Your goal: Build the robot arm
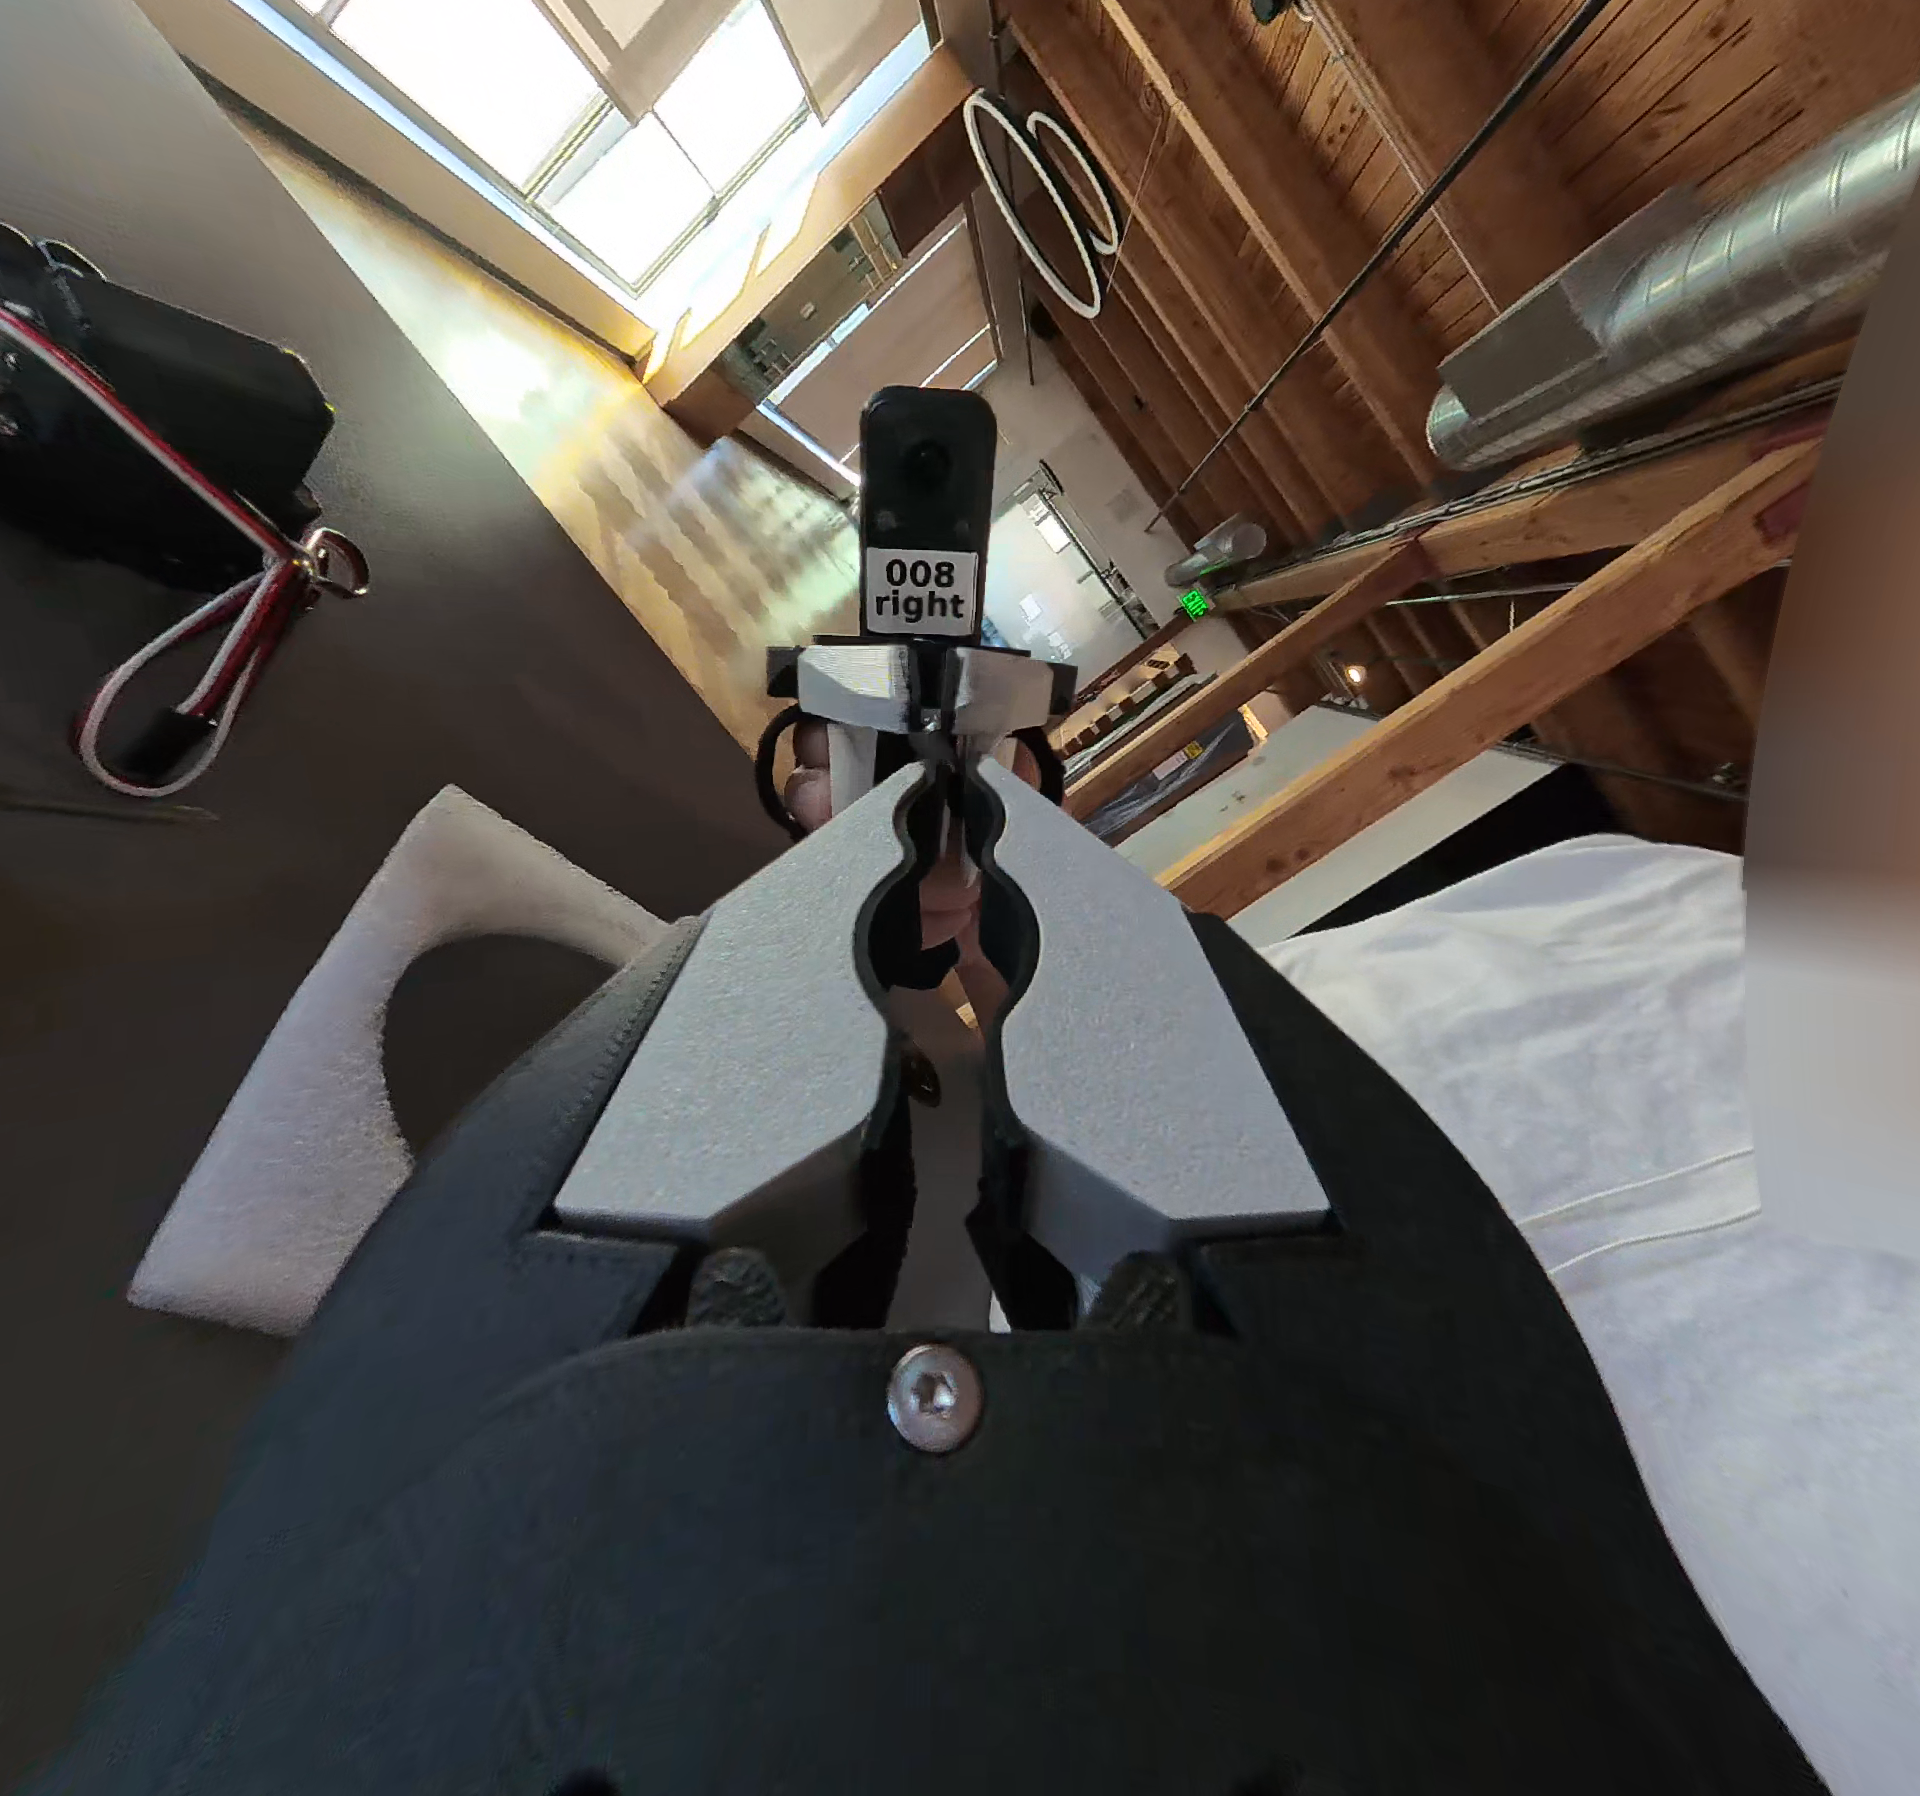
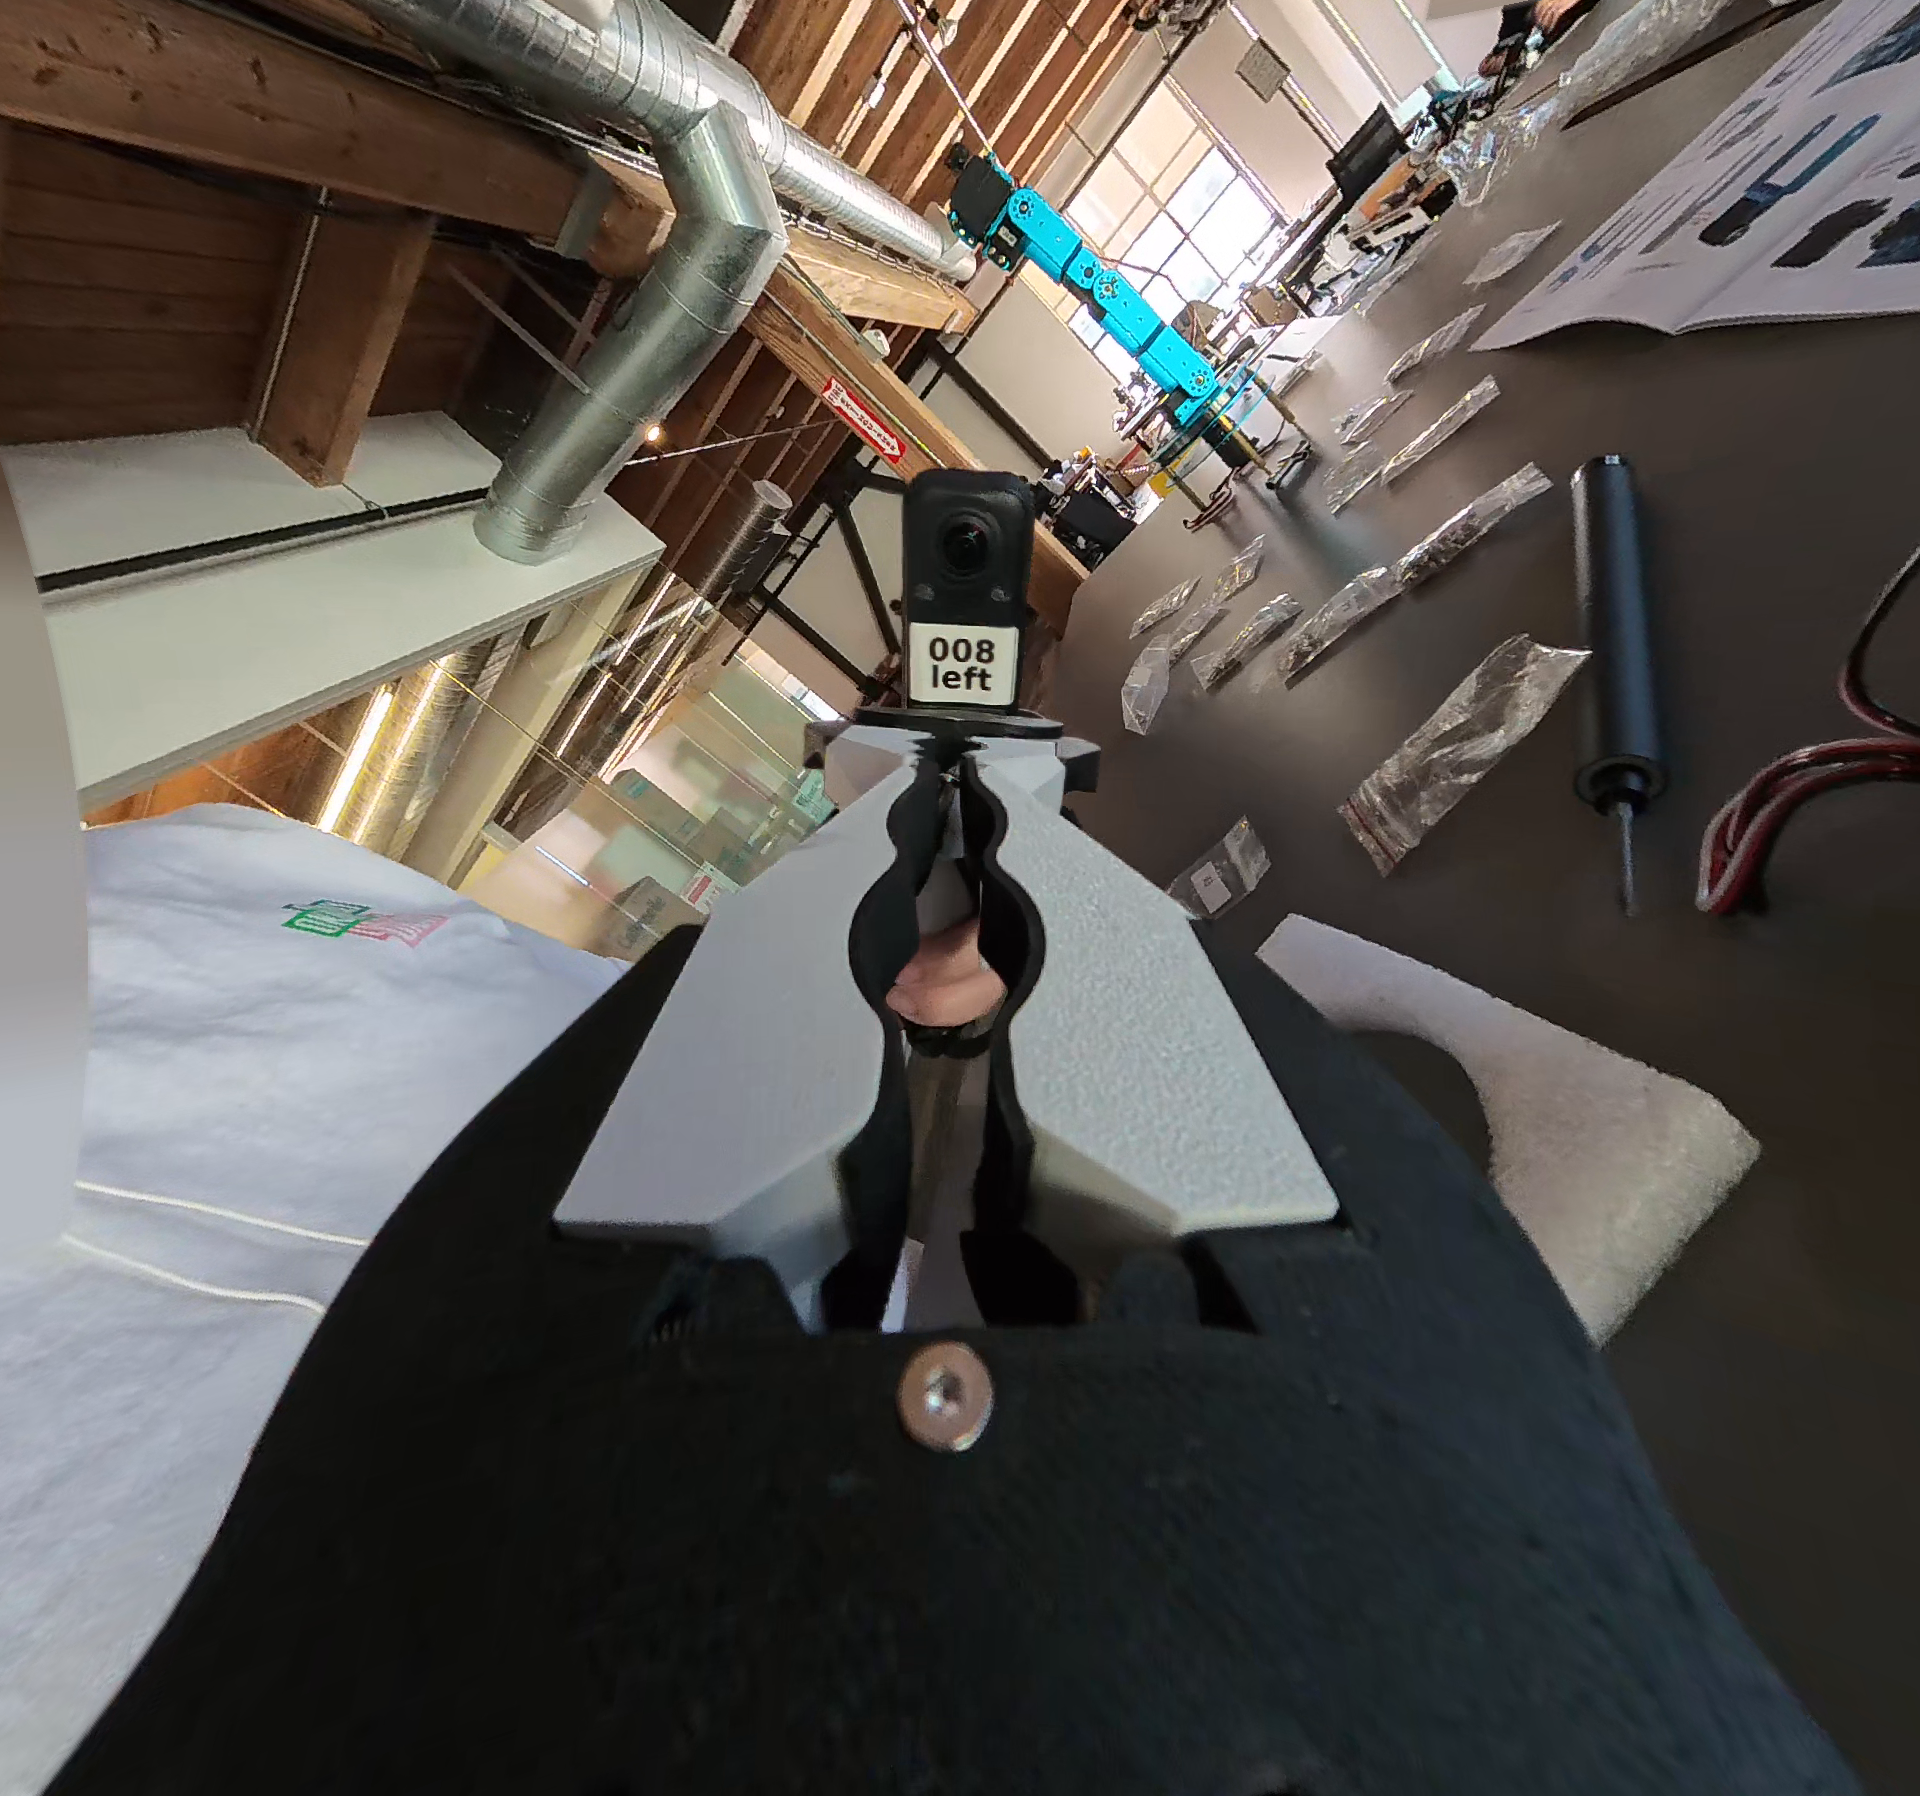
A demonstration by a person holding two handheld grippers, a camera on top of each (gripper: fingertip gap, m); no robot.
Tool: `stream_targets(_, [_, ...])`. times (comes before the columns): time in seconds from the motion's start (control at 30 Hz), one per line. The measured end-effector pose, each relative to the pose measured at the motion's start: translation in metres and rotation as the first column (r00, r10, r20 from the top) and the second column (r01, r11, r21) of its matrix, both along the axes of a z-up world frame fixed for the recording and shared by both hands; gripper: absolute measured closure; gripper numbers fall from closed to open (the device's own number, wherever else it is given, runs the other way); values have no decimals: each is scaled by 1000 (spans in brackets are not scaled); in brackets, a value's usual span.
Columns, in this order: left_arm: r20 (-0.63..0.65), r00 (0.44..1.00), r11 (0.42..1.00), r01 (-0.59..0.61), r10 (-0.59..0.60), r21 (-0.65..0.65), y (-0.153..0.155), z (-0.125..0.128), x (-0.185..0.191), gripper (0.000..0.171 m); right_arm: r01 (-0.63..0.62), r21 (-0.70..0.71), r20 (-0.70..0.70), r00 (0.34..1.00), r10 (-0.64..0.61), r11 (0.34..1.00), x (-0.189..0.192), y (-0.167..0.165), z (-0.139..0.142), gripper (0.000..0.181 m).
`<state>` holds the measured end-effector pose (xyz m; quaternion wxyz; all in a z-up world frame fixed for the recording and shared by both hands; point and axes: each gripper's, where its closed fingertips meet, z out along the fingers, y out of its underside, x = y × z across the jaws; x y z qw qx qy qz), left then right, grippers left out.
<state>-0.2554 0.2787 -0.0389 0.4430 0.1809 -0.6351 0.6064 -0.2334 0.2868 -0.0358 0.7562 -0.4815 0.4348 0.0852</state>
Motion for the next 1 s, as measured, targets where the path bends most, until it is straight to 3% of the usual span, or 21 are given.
stream_targets(0.23, [-68, 998, 1000, 9, -9, -6, -1, -7, 5, 171, -4, -32, 10, 1000, 4, 999, 4, 1, -7, 179])
stream_targets(0.47, [-8, 999, 999, 33, -33, 19, 1, -10, 6, 171, -43, -19, 11, 999, 43, 999, 6, 2, -9, 179])
stream_targets(0.73, [142, 986, 990, 72, -89, 118, 0, -19, 7, 171, -77, -31, 40, 996, 78, 997, 8, 2, -11, 167])
stream_targets(0.87, [264, 960, 983, 49, -95, 176, -1, -28, 18, 171, -15, -80, 71, 997, 21, 997, 18, -15, -10, 164])
stream_targets(1.0, [428, 899, 973, -4, -98, 232, 0, -35, 31, 171, -12, -240, 127, 991, 43, 971, 20, -17, -14, 164])
